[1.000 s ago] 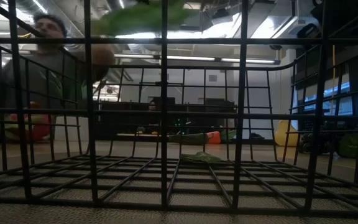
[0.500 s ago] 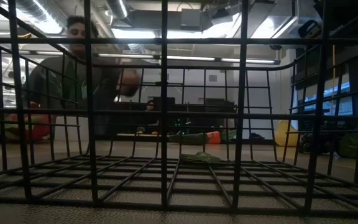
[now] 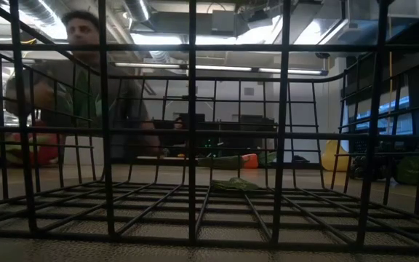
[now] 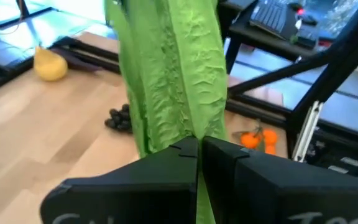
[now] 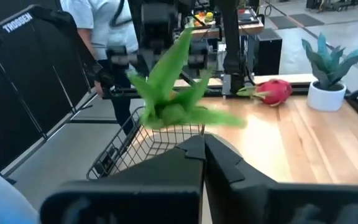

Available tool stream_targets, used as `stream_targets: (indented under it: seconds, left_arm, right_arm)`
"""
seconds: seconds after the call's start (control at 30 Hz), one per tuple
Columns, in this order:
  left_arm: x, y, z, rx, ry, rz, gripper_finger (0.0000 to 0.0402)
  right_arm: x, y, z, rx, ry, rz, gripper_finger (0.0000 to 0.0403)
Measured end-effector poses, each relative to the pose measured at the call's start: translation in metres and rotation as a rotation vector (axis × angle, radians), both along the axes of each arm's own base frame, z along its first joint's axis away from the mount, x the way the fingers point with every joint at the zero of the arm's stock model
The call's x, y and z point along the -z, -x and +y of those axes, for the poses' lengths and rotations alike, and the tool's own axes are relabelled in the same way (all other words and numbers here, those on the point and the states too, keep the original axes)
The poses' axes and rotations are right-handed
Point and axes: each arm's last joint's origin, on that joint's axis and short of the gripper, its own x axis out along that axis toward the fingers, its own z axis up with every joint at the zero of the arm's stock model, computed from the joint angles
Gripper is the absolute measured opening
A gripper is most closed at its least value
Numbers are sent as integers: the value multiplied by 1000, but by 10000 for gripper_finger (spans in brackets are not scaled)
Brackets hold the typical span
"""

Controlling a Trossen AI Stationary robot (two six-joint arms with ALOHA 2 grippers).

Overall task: Build produce basket
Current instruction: Put the Chinese cabbage into the black mesh basket

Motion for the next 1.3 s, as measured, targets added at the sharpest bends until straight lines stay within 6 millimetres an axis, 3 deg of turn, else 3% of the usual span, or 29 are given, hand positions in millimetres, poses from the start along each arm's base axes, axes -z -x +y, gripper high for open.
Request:
stream_targets:
  seconds: [0.3, 0.67, 0.87, 1.3]
  left_arm:
    - [47, -34, 4, 64, 1, 92, 0]
    - [78, -58, 10, 113, -20, 106, 0]
    - [91, -63, 5, 108, -22, 116, 0]
    - [96, -60, 3, 129, -85, 177, 0]
  right_arm:
    - [3, -4, -1, -4, 8, 48, 0]
    - [6, -17, -5, -5, -8, 103, 0]
    - [7, -19, -5, -6, -9, 112, 0]
    - [7, -19, -5, -5, -11, 113, 0]
